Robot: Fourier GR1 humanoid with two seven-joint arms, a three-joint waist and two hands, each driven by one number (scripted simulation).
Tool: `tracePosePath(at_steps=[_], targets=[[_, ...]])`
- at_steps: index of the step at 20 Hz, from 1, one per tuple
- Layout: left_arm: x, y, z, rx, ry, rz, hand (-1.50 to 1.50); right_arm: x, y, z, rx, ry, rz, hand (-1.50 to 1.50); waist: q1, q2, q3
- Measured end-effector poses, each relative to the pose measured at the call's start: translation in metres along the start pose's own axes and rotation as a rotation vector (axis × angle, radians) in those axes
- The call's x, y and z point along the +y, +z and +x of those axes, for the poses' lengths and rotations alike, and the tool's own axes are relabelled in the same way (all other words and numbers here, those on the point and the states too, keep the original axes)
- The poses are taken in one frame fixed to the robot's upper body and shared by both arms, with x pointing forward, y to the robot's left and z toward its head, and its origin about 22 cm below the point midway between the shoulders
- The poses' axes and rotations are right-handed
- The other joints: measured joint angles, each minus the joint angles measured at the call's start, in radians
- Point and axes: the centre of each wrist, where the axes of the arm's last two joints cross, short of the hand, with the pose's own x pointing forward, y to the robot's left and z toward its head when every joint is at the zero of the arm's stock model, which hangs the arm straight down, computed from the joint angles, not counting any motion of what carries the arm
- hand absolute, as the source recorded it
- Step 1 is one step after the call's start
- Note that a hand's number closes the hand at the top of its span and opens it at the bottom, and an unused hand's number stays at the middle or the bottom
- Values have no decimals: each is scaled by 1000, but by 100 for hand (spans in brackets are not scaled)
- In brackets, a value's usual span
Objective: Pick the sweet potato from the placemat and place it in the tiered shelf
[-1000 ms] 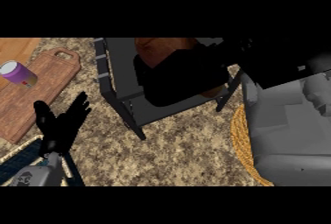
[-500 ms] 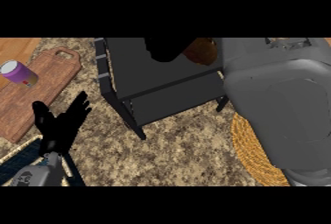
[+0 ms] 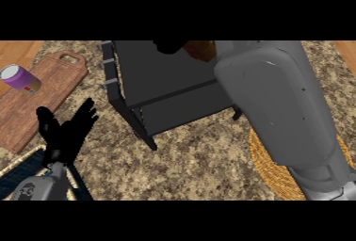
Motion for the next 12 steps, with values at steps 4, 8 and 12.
tracePosePath(at_steps=[4,8,12], targets=[[-3,-1,0,0,-9,7,0,6,-11,-5,-24,-11,7,150,1,0,0],[0,1,-1,-4,-7,9,0,0,-18,1,-39,-14,10,150,0,-1,1],[1,0,-2,-10,2,0,0,3,-23,-8,-45,43,31,150,-4,-2,2]])
